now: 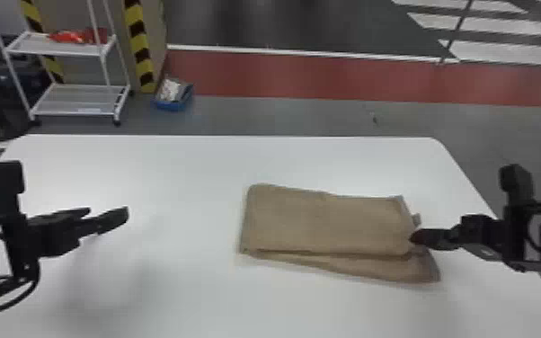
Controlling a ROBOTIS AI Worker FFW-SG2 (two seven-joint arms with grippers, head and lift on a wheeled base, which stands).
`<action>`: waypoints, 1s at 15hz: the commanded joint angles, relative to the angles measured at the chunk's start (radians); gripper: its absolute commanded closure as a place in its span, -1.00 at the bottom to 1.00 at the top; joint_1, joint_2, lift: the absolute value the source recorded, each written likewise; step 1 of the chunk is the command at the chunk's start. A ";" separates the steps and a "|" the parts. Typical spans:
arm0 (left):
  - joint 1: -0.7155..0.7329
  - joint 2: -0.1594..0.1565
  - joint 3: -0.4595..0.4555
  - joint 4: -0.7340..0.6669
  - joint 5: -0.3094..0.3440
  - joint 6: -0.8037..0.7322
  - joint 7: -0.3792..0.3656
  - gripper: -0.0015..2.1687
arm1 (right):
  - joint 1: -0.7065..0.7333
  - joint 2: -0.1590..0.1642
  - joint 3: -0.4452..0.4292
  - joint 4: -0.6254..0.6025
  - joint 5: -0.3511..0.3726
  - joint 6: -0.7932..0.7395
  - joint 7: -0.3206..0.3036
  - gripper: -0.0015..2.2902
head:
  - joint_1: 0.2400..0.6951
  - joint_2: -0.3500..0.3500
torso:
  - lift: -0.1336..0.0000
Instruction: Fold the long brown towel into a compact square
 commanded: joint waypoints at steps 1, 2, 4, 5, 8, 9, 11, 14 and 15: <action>0.002 0.000 0.000 0.001 0.000 0.000 0.000 -0.92 | -0.030 0.002 0.001 0.019 0.001 -0.025 0.001 0.05 | 1.00 -0.30 | -0.85; 0.000 0.000 -0.001 0.001 0.000 0.000 0.000 -0.92 | -0.033 0.002 0.003 0.026 0.001 -0.053 0.001 0.05 | 1.00 -0.29 | -0.85; 0.002 0.000 0.000 0.001 0.000 0.000 0.000 -0.92 | -0.062 0.006 0.007 0.055 -0.008 -0.086 0.001 0.05 | 1.00 -0.29 | -0.85; 0.002 0.000 0.002 0.001 0.000 -0.003 -0.002 -0.92 | -0.077 0.008 0.013 0.072 -0.002 -0.096 0.001 0.06 | 1.00 -0.29 | -0.85; 0.002 0.000 0.005 0.003 0.000 -0.003 -0.002 -0.92 | -0.145 0.011 0.076 0.154 0.067 -0.157 -0.007 0.05 | 1.00 -0.27 | -0.85; 0.002 0.000 0.005 0.003 0.000 -0.003 -0.002 -0.92 | -0.171 0.012 0.095 0.193 0.094 -0.191 -0.008 0.05 | 1.00 -0.26 | -0.85; 0.003 0.000 0.005 0.003 0.000 -0.003 -0.002 -0.92 | -0.209 0.014 0.122 0.246 0.131 -0.206 -0.010 0.04 | 1.00 -0.27 | -0.85; 0.002 0.000 0.005 0.006 0.000 -0.009 0.000 -0.92 | -0.201 0.017 0.148 0.251 0.179 -0.231 0.004 -0.25 | 1.00 -0.28 | -0.85; 0.002 0.000 0.008 0.006 0.000 -0.018 0.000 -0.92 | -0.171 0.012 0.145 0.216 0.182 -0.224 0.008 -0.64 | 1.00 -0.28 | -0.85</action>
